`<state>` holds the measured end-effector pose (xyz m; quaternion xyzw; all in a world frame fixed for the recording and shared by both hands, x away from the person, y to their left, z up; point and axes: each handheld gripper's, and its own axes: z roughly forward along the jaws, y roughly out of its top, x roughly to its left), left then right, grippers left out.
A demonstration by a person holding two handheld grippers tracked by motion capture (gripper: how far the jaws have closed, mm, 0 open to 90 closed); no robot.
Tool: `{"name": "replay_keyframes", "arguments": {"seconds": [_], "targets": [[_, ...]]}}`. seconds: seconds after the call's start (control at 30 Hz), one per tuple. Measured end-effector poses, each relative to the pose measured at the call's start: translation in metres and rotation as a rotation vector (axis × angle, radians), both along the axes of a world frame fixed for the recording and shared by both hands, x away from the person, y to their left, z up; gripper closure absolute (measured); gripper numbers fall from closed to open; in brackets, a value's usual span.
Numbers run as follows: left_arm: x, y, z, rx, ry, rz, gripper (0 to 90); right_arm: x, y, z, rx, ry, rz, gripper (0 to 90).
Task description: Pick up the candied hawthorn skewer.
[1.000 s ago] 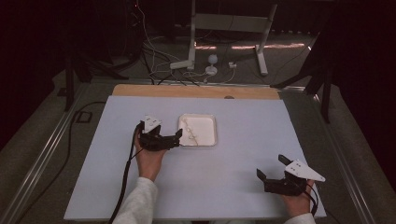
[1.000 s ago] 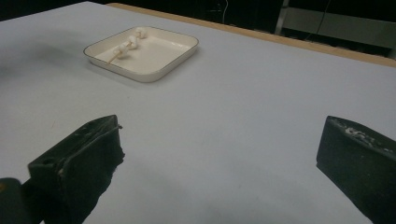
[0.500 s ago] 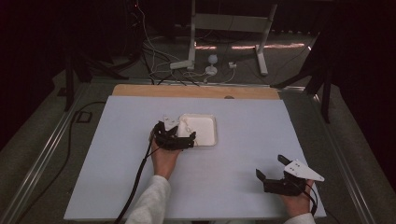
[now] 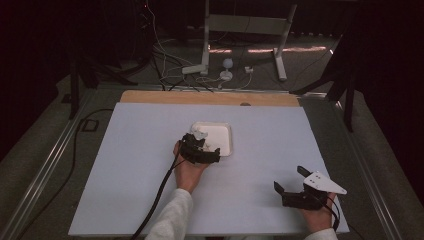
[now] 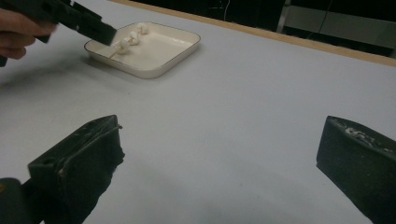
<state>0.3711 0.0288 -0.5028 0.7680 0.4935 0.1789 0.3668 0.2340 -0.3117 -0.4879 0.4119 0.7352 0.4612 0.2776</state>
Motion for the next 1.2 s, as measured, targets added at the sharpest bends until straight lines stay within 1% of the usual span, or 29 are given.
{"name": "replay_keyframes", "arguments": {"seconds": [0.03, 0.07, 0.1, 0.13, 0.17, 0.2, 0.23, 0.27, 0.33, 0.37, 0.47, 0.5, 0.53, 0.6, 0.67, 0.7, 0.73, 0.8, 0.83, 0.87, 0.9, 0.97, 1.0, 1.03, 1.07, 1.1, 1.13, 1.17, 1.2], "targets": [[0.0, 0.0, 0.0, 0.0, 0.0, 0.0, 7.4, 0.0, 0.0, 0.0, 0.0, 0.0, 0.0, 0.0], [0.0, -0.001, -0.002, 0.008, 0.01, 0.003, 7.4, 0.0, 0.0, 0.0, -0.001, 0.0, 0.0, 0.0], [0.001, -0.002, -0.003, 0.02, 0.021, 0.004, 11.7, 0.0, 0.0, 0.0, -0.002, -0.001, 0.001, 0.0], [0.001, -0.003, -0.006, 0.032, 0.039, 0.016, 20.1, 0.0, 0.0, 0.0, -0.002, -0.001, -0.001, 0.0], [0.001, -0.003, -0.006, 0.032, 0.039, 0.016, 24.7, 0.0, -0.001, 0.0, -0.002, -0.001, -0.001, 0.0], [0.001, -0.002, -0.007, 0.031, 0.047, 0.012, 24.7, 0.0, -0.001, 0.0, -0.002, -0.001, -0.001, 0.0], [0.001, -0.002, -0.007, 0.032, 0.058, 0.011, 30.6, 0.0, -0.001, 0.0, -0.002, 0.0, -0.001, 0.0], [0.001, -0.001, -0.007, 0.025, 0.062, 0.011, 39.6, 0.0, -0.001, 0.0, -0.003, 0.001, -0.001, 0.0], [0.001, 0.0, -0.007, 0.015, 0.076, 0.011, 48.1, 0.0, -0.001, 0.0, -0.003, 0.0, 0.0, 0.0], [0.001, 0.002, -0.006, 0.002, 0.088, -0.008, 51.4, 0.0, -0.001, 0.0, -0.003, 0.0, 0.0, 0.0], [0.001, 0.004, -0.005, 0.004, 0.097, -0.006, 58.9, 0.0, 0.0, 0.0, -0.004, 0.002, 0.0, 0.0], [0.002, 0.006, -0.005, -0.001, 0.105, -0.011, 58.9, 0.0, 0.0, 0.0, -0.004, 0.002, 0.0, 0.0], [0.002, 0.008, -0.004, 0.006, 0.107, -0.01, 63.5, 0.0, 0.0, 0.0, -0.004, 0.002, 0.001, 0.0], [0.003, 0.011, -0.004, 0.0, 0.117, -0.016, 67.2, 0.0, 0.0, 0.0, -0.005, 0.003, 0.001, 0.0], [0.003, 0.012, -0.004, 0.003, 0.118, -0.019, 71.0, 0.0, 0.0, 0.0, -0.006, 0.004, 0.002, 0.0], [0.002, 0.013, -0.003, 0.002, 0.119, -0.019, 71.0, 0.0, 0.0, 0.0, -0.006, 0.004, 0.002, 0.0], [0.002, 0.014, -0.003, -0.001, 0.123, -0.024, 75.6, 0.0, 0.0, 0.0, -0.005, 0.006, 0.002, 0.0], [0.001, 0.016, -0.001, 0.0, 0.118, -0.041, 78.3, 0.0, 0.0, -0.001, -0.005, 0.007, 0.004, 0.0], [0.001, 0.016, -0.001, 0.0, 0.118, -0.041, 80.4, 0.0, 0.0, -0.001, -0.006, 0.009, 0.005, 0.0], [0.0, 0.017, 0.0, -0.008, 0.118, -0.049, 83.3, 0.0, 0.0, -0.001, -0.007, 0.009, 0.005, 0.0], [-0.001, 0.018, 0.002, -0.008, 0.115, -0.055, 85.1, 0.0, 0.0, -0.001, -0.007, 0.01, 0.005, 0.0], [-0.001, 0.019, 0.003, -0.006, 0.115, -0.064, 86.9, 0.0, 0.0, -0.001, -0.008, 0.012, 0.008, 0.0], [-0.002, 0.019, 0.003, -0.008, 0.112, -0.067, 90.0, 0.0, 0.001, -0.001, -0.008, 0.013, 0.009, 0.0], [-0.002, 0.02, 0.004, 0.001, 0.112, -0.067, 90.0, 0.001, 0.001, -0.001, -0.009, 0.013, 0.01, 0.0], [-0.001, 0.021, 0.004, 0.002, 0.116, -0.064, 90.0, 0.001, 0.001, -0.001, -0.009, 0.014, 0.011, 0.0], [0.001, 0.024, 0.004, -0.001, 0.118, -0.05, 90.0, 0.001, 0.001, -0.001, -0.008, 0.016, 0.012, 0.0], [0.001, 0.024, 0.004, -0.001, 0.118, -0.05, 88.3, 0.001, 0.001, -0.001, -0.008, 0.016, 0.012, 0.0], [0.005, 0.024, 0.002, 0.005, 0.148, -0.041, 85.7, 0.001, 0.001, -0.001, -0.008, 0.016, 0.014, 0.0], [0.005, 0.024, 0.002, 0.005, 0.148, -0.041, 82.7, 0.001, 0.001, -0.001, -0.008, 0.016, 0.015, 0.0]]}}
